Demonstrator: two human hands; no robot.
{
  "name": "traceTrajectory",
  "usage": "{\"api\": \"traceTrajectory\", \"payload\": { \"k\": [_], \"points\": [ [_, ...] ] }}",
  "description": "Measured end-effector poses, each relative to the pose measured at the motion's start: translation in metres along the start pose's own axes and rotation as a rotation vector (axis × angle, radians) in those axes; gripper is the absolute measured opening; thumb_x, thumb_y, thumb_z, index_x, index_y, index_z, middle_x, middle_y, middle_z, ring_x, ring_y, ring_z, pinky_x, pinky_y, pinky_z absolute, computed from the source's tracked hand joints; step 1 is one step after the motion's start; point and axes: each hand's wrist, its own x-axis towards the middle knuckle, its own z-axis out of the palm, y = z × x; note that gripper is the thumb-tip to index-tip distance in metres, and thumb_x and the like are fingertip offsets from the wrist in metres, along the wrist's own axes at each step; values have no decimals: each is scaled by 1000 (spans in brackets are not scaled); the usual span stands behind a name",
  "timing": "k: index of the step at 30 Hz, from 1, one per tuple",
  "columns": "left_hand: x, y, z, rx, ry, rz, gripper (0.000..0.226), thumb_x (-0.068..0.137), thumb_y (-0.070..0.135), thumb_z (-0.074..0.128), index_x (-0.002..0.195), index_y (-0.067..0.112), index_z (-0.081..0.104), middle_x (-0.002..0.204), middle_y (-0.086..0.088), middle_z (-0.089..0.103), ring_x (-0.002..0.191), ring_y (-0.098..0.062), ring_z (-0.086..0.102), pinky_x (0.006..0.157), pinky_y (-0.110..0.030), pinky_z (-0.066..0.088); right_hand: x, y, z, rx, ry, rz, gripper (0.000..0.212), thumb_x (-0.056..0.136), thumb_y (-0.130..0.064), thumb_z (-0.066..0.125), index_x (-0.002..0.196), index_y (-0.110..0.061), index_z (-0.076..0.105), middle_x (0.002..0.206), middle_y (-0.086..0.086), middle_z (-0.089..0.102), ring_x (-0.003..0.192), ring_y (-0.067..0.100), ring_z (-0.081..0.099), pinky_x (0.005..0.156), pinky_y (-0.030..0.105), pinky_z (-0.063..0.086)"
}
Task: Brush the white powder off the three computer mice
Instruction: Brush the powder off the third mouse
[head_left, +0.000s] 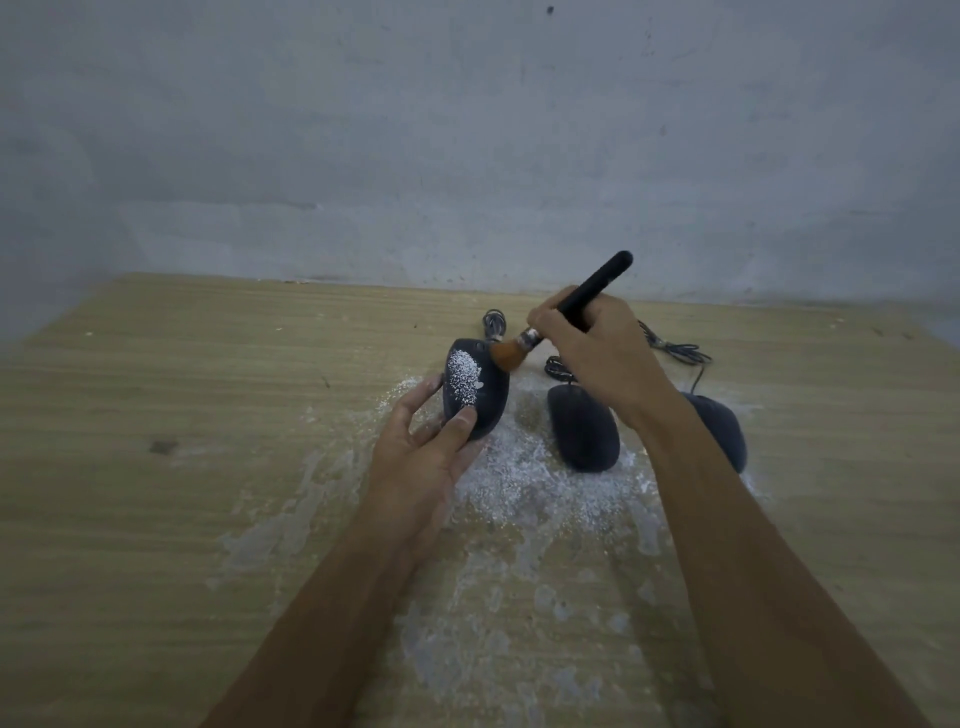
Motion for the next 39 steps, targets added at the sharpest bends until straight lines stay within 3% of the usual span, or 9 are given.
{"api": "traceTrajectory", "payload": {
  "k": [9,11,14,19,22,26,30,34,39],
  "points": [
    [0,2,2,-11,14,1,46,87,-7,65,123,20,60,110,-20,75,103,-29,74,85,-36,62,-7,-14,2,-12,-145,-107,12,96,-19,67,89,-11,73,53,-17,55,50,0,48,52,17,41],
    [0,2,2,-13,15,-5,44,88,-8,64,122,20,60,113,-21,74,105,-30,73,86,-37,61,-8,-17,4,-27,-83,-131,11,96,-21,68,90,-15,74,60,-16,61,54,-1,54,54,16,43],
    [0,2,2,-26,11,-12,43,89,-6,65,122,20,60,113,-21,74,103,-29,74,84,-36,62,-11,-21,7,-123,-199,-147,11,94,-16,67,86,-18,75,74,-11,72,70,1,65,62,18,51],
    [1,4,1,-59,15,-29,43,90,-7,63,126,16,57,106,-16,77,99,-26,75,75,-30,62,-12,-22,5,-69,-167,-170,11,96,-13,66,88,-15,73,56,-23,62,55,-4,58,53,10,41],
    [0,5,3,-46,13,-26,41,92,-5,62,128,15,56,98,-10,79,95,-21,77,78,-32,63,-13,-21,-1,-155,-291,-156,6,94,-17,70,90,-18,74,78,-11,73,75,2,67,67,21,53],
    [0,9,7,-49,52,-55,33,100,5,55,131,13,56,100,-8,79,92,-19,77,78,-31,63,-14,-21,-5,-116,-384,-149,11,93,-15,71,84,-20,73,70,-22,70,73,-7,65,65,6,46],
    [-2,13,10,-73,78,-112,31,103,8,50,134,12,57,122,-16,69,107,-26,71,88,-37,60,-12,-24,0,-56,-236,-164,10,94,-12,69,87,-17,74,70,-20,71,69,-5,65,61,13,49],
    [-4,14,10,-75,78,-115,31,104,6,48,133,10,56,115,-16,71,95,-23,73,73,-29,63,-14,-25,0,-169,-437,-116,9,92,-22,72,85,-20,76,85,9,75,87,27,69,78,39,56],
    [-5,14,12,-53,87,-115,33,102,2,48,133,10,55,107,-12,72,90,-20,74,76,-30,63,-11,-24,0,-53,-294,-142,10,94,-13,69,87,-18,76,81,-8,76,82,2,70,70,13,51]
  ]
}}
